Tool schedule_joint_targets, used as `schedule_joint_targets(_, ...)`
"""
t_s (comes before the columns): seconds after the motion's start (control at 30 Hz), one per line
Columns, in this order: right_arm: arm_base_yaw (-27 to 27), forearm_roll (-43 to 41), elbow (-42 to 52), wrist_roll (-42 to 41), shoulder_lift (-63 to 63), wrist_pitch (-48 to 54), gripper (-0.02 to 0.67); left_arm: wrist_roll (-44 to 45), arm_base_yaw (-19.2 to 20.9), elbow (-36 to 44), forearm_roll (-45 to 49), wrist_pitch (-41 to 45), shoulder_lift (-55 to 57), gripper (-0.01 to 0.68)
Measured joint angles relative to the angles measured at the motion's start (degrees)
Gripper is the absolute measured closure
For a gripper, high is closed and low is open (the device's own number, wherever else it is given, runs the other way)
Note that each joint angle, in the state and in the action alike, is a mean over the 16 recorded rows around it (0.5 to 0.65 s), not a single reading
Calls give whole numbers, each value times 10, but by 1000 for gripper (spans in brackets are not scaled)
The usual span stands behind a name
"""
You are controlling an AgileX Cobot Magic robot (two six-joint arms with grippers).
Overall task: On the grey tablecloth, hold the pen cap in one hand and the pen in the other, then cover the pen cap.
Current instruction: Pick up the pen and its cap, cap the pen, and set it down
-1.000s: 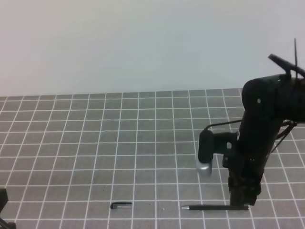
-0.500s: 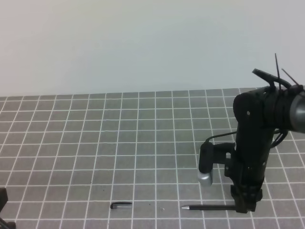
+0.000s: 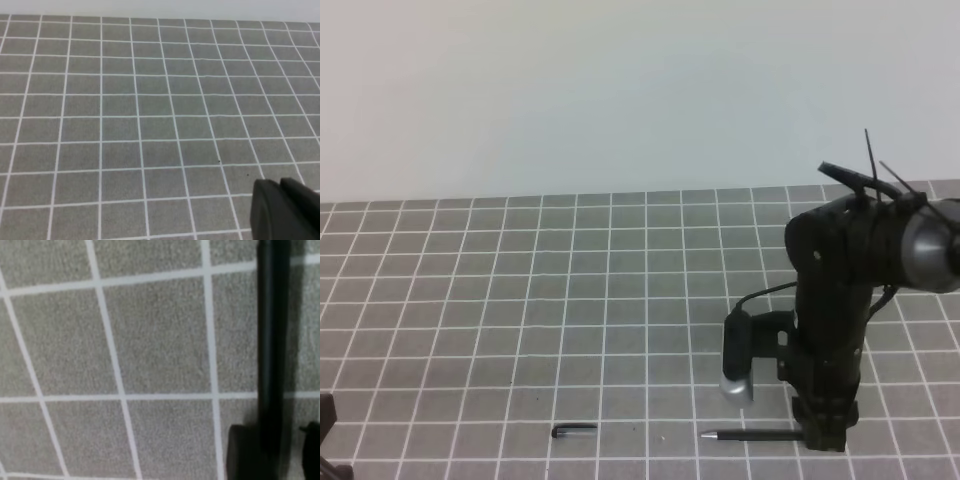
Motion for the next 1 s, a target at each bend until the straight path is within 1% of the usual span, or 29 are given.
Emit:
schedule_joint_targets(0.13,6,-14,-1,11,4,-2,413,0,0,0,0,0,0,673)
schedule_joint_targets(0.47,12,-42,-4,29,9,8,586,1,0,0,0,0,0,673)
schedule_joint_targets(0.57,12,-46,-4,29,9,13,626,1,0,0,0,-2,0,673)
schedule_joint_targets(0.7,12,-53,-4,30,3,20,650,1,0,0,0,-6,0,673)
schedule_joint_targets(1.0,12,-66,-2,30,-20,29,652,21,0,0,-20,-21,0,673)
